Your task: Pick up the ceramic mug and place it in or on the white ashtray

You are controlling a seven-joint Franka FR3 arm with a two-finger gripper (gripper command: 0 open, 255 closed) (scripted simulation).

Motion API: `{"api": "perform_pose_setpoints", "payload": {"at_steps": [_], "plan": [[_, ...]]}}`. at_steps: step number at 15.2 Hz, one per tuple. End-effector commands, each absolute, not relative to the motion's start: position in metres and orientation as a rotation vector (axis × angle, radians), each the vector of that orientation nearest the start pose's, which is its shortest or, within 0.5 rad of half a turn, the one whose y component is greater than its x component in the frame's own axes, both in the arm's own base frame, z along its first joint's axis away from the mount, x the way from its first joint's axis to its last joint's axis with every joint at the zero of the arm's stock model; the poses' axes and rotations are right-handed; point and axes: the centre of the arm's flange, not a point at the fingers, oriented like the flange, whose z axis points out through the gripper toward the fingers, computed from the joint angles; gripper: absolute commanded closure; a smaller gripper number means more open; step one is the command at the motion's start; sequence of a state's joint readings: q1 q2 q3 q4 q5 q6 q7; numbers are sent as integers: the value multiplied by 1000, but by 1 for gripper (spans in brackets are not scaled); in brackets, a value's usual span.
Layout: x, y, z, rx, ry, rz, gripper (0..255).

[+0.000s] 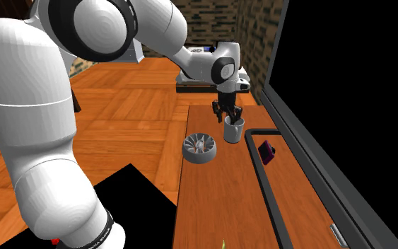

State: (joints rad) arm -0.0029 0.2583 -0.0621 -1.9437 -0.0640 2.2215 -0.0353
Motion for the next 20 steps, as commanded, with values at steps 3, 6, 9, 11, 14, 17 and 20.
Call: {"api": "perform_pose_setpoints", "payload": {"at_steps": [3,6,9,11,14,17,20], "plan": [[608,-40,353,-3209,-17,-26,255],[608,-40,353,-3209,-17,-26,255],[608,-40,352,-3209,-17,-26,255],[608,-40,363,-3209,-17,-26,255],[608,-40,379,-3209,-17,-26,255],[608,-40,395,-3209,-17,-26,255],[608,-40,411,-3209,-17,-26,255]]}}
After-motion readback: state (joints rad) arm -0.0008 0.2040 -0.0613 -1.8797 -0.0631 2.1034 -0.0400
